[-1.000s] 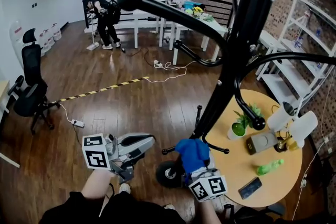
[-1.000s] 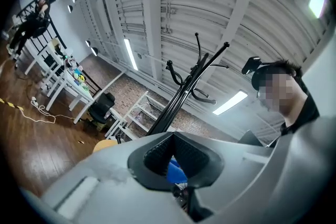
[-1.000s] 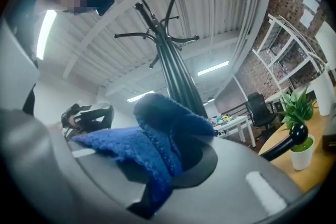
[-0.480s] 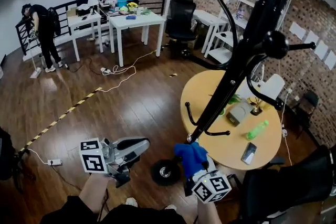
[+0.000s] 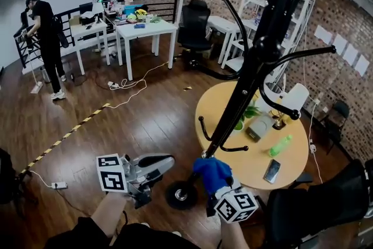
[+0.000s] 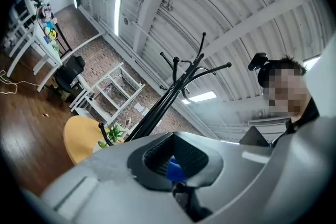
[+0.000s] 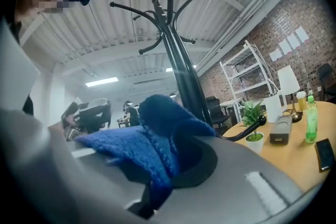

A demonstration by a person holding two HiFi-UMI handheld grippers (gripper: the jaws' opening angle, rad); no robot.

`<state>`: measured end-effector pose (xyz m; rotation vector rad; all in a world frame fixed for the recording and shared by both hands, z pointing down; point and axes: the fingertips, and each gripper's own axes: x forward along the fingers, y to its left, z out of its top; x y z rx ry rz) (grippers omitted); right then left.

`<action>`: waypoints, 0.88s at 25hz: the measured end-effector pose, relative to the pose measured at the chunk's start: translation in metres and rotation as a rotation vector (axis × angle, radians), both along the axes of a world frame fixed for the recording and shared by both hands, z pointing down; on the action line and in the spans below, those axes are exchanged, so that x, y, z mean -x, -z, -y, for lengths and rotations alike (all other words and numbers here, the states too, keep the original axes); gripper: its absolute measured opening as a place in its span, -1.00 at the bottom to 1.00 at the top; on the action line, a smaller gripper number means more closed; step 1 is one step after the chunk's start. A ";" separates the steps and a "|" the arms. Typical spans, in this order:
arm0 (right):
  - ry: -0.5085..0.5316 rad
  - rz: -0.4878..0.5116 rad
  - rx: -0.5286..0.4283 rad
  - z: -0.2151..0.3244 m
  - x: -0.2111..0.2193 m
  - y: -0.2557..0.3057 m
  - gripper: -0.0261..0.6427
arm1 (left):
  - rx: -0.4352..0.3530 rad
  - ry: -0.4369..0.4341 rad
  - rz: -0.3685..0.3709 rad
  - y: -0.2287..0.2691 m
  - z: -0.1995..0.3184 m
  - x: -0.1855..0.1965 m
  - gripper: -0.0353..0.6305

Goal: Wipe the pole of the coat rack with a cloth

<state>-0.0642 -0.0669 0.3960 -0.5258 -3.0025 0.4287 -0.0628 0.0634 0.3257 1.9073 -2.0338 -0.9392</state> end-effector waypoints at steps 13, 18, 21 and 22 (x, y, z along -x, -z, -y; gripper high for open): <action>-0.081 -0.121 -0.046 -0.001 0.053 -0.044 -0.85 | -0.023 -0.088 0.034 0.013 -0.007 0.026 -0.89; -0.148 -0.033 -0.076 0.005 0.061 -0.021 -0.85 | -0.029 -0.122 0.030 0.014 -0.002 0.036 -0.89; -0.145 0.021 -0.071 0.002 0.062 0.007 -0.85 | -0.028 -0.132 0.034 0.013 -0.004 0.043 -0.88; -0.141 0.049 -0.073 0.001 0.062 0.020 -0.85 | -0.030 -0.128 0.031 0.013 -0.006 0.047 -0.88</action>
